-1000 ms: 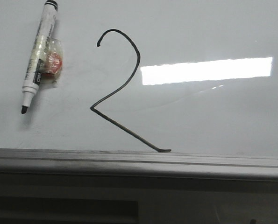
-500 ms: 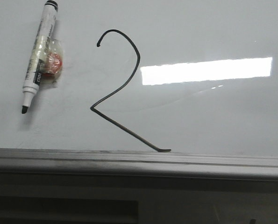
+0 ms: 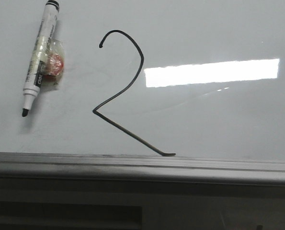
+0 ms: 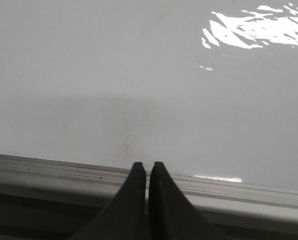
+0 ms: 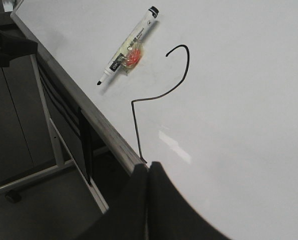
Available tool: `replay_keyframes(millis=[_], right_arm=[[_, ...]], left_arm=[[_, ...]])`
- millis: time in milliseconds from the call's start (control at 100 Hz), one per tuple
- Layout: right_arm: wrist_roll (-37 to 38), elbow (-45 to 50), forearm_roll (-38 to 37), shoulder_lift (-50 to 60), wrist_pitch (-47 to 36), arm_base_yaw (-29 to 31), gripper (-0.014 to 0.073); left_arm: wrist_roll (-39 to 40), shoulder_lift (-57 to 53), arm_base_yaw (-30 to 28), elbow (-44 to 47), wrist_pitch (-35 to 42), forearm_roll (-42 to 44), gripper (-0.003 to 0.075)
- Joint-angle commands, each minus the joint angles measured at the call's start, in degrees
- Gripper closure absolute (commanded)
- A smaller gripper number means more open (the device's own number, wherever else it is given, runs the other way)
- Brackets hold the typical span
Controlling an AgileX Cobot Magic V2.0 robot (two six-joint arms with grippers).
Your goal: Write number 2 on whiteboard
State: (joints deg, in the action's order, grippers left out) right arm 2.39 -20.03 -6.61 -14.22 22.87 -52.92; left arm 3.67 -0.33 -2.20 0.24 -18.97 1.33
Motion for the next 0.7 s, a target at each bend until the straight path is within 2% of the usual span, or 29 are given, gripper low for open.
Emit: replay_keyframes(millis=[0,260,460,580,690], right_arm=[[-0.2,-1.6,-0.4,-0.4,-4.6,0.3,0.0665],[-0.2,-1.6,0.4,-0.4,-4.9,0.3,0.0665],[-0.2,-1.6,1.9,-0.4,-11.8,1.0,0.0665],[-0.2,-1.6,1.9,-0.4,-12.2,4.3,0.0665],[-0.2,-1.5,1.9,-0.4,-13.1,11.0,0.0665]], left_arm=[[0.7,-1.6,0.1,1.6,3.3,0.2,0.0739],[0.7,-1.6,0.1,1.6,3.3,0.2,0.0739],[0.7,-1.6,0.1,1.6,3.3,0.2,0.0739],[0.7,-1.6,0.1,1.6,3.3,0.2,0.0739],[0.7,-1.6,0.1,1.6,3.3,0.2,0.0739]])
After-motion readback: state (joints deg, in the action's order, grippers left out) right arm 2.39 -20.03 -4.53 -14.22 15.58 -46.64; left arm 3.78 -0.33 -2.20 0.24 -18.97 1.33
